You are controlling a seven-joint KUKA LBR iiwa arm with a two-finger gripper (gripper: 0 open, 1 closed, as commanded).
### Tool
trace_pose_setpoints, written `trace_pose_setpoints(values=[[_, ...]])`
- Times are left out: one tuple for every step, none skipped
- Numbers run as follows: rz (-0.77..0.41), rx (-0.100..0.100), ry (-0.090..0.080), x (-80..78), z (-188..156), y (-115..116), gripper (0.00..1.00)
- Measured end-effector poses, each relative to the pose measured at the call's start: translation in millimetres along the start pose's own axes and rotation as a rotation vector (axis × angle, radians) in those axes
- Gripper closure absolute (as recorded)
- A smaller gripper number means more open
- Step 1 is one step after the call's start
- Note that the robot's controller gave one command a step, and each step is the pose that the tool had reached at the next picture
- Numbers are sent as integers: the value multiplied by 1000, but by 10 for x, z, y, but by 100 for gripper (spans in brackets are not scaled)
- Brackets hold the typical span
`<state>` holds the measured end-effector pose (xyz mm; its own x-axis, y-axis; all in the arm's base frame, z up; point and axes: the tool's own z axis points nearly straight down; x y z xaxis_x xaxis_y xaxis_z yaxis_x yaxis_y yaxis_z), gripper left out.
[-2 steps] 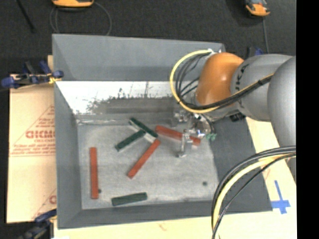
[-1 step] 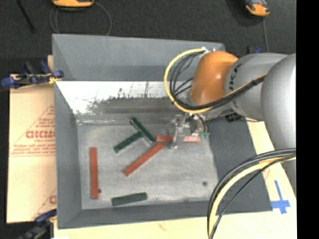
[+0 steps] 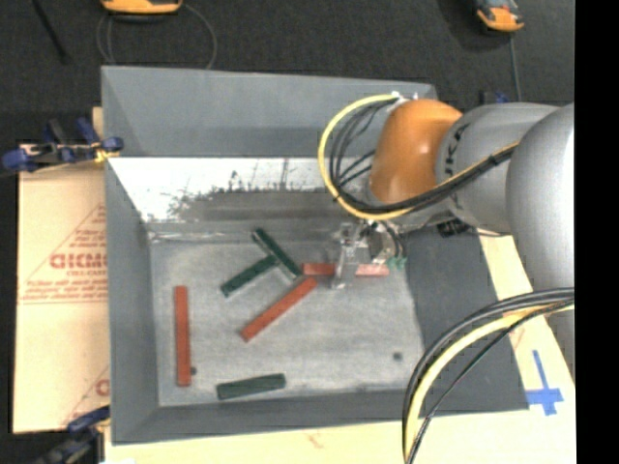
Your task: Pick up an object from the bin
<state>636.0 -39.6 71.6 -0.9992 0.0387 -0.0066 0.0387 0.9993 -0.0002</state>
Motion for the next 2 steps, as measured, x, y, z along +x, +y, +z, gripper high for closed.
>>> trace_pose_setpoints(values=[[0,0,2,8,-24,-2,100],[-1,0,12,30,-180,-4,100]])
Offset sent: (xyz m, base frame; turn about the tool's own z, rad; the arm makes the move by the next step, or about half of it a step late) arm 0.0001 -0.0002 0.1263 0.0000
